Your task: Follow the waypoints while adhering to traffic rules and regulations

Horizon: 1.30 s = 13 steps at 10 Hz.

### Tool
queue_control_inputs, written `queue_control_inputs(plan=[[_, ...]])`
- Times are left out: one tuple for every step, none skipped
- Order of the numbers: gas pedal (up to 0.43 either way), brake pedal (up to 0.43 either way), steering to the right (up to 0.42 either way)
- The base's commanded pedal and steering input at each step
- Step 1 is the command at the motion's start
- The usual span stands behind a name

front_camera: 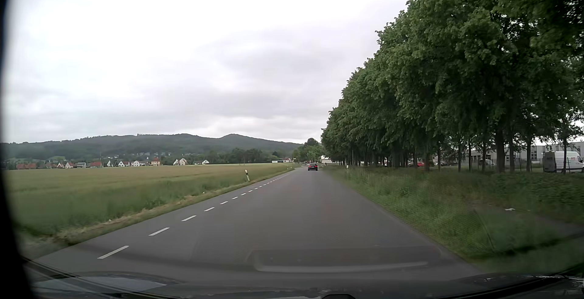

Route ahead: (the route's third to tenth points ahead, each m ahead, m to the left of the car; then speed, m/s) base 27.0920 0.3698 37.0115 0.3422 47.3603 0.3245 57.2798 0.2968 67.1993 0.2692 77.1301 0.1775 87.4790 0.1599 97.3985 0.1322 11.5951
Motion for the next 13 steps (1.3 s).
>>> queue_control_inputs(plan=[[0.260, 0.000, 0.002], [0.260, 0.000, 0.002], [0.260, 0.000, 0.002], [0.260, 0.000, 0.002], [0.260, 0.000, 0.002], [0.260, 0.000, 0.002], [0.260, 0.000, 0.002], [0.260, 0.000, 0.002], [0.260, 0.000, 0.002], [0.260, 0.000, 0.002], [0.260, 0.000, 0.002], [0.260, 0.000, 0.001], [0.240, 0.000, 0.001]])
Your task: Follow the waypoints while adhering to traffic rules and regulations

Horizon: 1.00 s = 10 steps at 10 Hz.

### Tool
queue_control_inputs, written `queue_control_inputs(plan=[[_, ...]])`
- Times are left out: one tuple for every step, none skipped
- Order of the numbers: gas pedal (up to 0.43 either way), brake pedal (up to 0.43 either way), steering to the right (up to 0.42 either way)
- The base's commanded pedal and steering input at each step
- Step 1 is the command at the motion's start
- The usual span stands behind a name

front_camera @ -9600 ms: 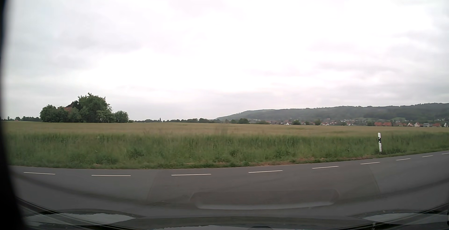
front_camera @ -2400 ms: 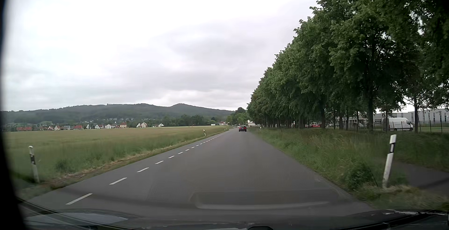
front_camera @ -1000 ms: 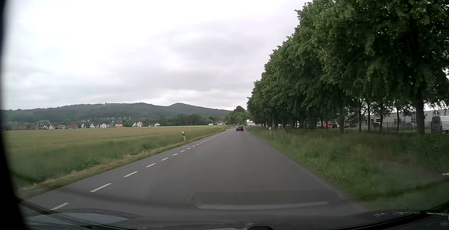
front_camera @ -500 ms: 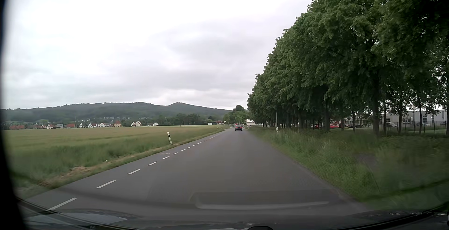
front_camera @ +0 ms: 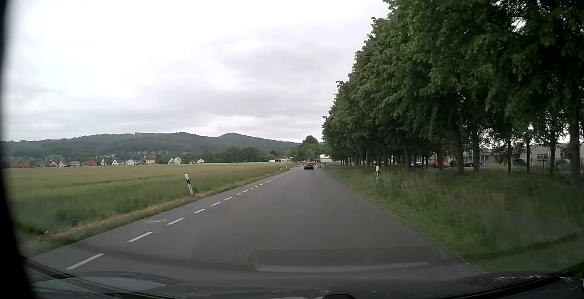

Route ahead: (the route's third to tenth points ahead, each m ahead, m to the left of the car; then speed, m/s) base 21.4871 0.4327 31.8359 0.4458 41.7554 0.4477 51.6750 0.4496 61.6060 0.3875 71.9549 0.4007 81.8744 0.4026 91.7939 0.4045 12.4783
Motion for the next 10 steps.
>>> queue_control_inputs(plan=[[0.220, 0.000, 0.000], [0.220, 0.000, 0.000], [0.220, 0.000, 0.000], [0.220, 0.000, -0.001], [0.220, 0.000, -0.002], [0.220, 0.000, -0.002], [0.228, 0.000, -0.002], [0.228, 0.000, -0.002], [0.228, 0.000, -0.003], [0.228, 0.000, -0.003]])
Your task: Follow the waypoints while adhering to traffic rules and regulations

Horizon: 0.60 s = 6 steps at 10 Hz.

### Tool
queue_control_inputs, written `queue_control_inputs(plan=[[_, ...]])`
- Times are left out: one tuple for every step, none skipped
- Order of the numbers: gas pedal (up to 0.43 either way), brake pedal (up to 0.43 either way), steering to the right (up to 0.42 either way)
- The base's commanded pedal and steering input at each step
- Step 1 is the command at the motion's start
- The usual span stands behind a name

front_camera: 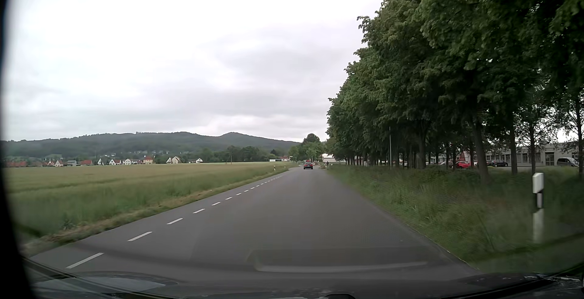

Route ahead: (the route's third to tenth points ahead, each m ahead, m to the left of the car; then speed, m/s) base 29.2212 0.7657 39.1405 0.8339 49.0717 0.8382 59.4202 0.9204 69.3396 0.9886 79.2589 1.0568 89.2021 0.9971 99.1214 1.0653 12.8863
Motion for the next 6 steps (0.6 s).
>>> queue_control_inputs(plan=[[0.228, 0.000, -0.003], [0.228, 0.000, -0.003], [0.228, 0.000, -0.002], [0.228, 0.000, -0.002], [0.228, 0.000, -0.002], [0.228, 0.000, -0.002]])
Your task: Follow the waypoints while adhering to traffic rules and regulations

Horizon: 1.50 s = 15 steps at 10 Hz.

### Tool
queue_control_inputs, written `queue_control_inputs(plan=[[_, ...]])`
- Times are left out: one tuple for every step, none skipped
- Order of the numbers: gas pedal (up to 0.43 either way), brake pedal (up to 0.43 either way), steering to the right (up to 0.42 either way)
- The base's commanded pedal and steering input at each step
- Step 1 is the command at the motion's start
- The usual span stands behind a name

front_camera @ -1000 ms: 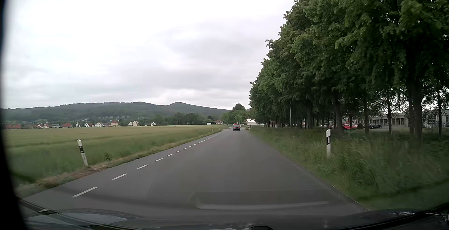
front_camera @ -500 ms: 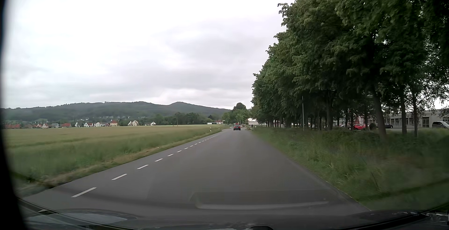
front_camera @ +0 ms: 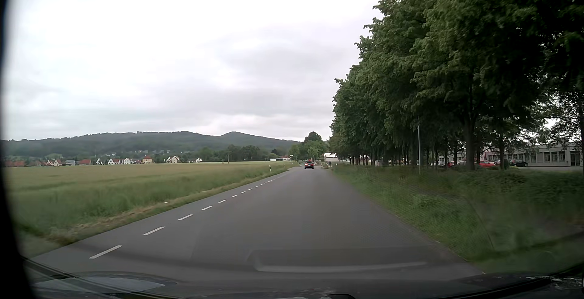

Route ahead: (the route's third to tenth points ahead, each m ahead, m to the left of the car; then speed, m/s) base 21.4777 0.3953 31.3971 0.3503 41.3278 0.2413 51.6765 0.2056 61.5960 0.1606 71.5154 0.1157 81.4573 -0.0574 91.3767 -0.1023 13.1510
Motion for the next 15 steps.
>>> queue_control_inputs(plan=[[0.228, 0.000, -0.002], [0.228, 0.000, 0.000], [0.228, 0.000, 0.001], [0.220, 0.000, 0.001], [0.209, 0.000, 0.001], [0.189, 0.000, 0.001], [0.177, 0.000, 0.001], [0.169, 0.000, 0.001], [0.169, 0.000, 0.001], [0.169, 0.000, 0.001], [0.157, 0.000, 0.001], [0.157, 0.000, 0.001], [0.157, 0.000, 0.001], [0.157, 0.000, 0.001], [0.150, 0.000, 0.001]])
